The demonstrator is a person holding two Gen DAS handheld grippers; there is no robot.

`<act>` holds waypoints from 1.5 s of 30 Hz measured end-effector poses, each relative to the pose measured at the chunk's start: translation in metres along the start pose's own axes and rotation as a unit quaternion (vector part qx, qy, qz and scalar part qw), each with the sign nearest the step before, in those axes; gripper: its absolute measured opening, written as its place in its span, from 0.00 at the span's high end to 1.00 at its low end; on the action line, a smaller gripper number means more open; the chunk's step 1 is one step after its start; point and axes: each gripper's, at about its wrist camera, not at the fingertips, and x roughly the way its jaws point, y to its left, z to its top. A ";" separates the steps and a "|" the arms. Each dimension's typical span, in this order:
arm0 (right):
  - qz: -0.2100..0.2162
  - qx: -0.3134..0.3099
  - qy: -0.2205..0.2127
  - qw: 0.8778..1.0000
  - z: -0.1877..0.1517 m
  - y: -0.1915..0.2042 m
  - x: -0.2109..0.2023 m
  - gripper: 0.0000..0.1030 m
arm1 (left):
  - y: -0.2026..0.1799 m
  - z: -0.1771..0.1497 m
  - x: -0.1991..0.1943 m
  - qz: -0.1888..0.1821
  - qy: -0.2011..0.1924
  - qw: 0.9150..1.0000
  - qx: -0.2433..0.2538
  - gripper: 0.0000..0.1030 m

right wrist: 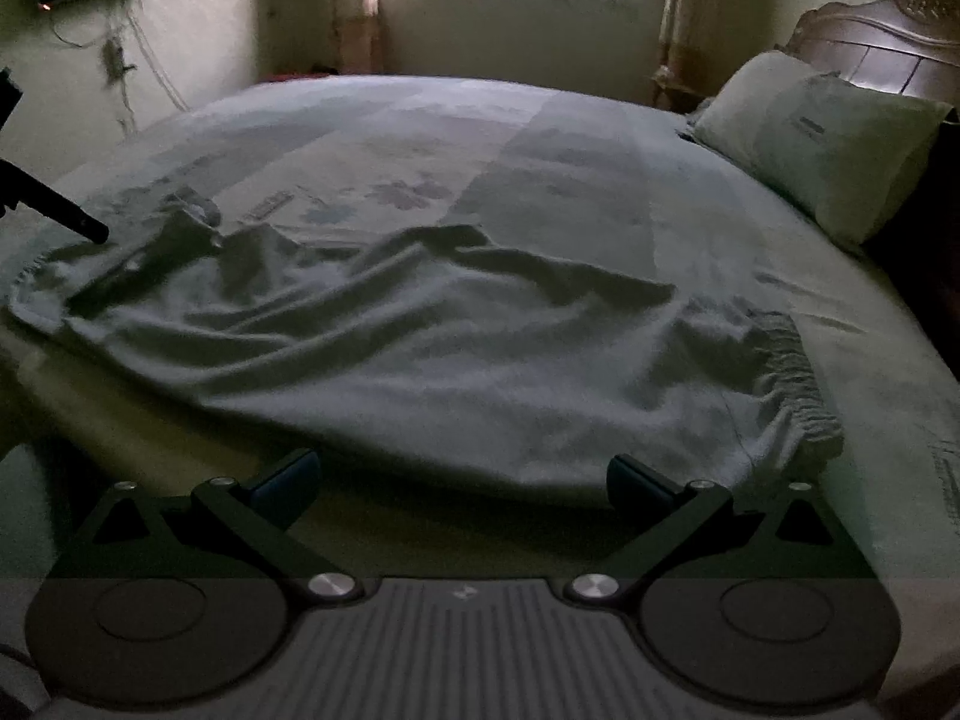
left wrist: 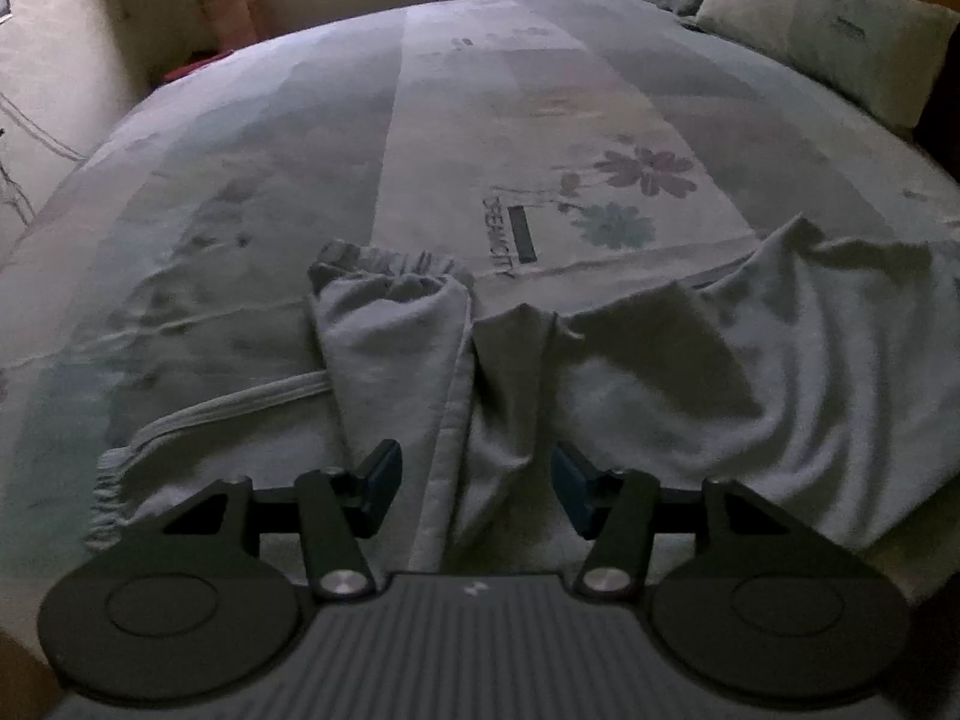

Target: Fold clothes

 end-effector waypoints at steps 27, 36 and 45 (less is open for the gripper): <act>0.027 0.007 0.052 0.998 0.039 0.036 0.084 0.00 | -0.016 0.014 0.088 0.111 -0.054 0.980 0.154 0.38; 0.034 -0.010 0.045 0.998 0.047 0.054 0.080 0.00 | 0.037 -0.003 0.058 0.126 -0.083 0.987 0.056 0.38; 0.047 -0.034 0.044 0.997 0.053 0.079 0.080 0.00 | 0.106 -0.052 0.026 0.142 -0.078 0.985 -0.057 0.39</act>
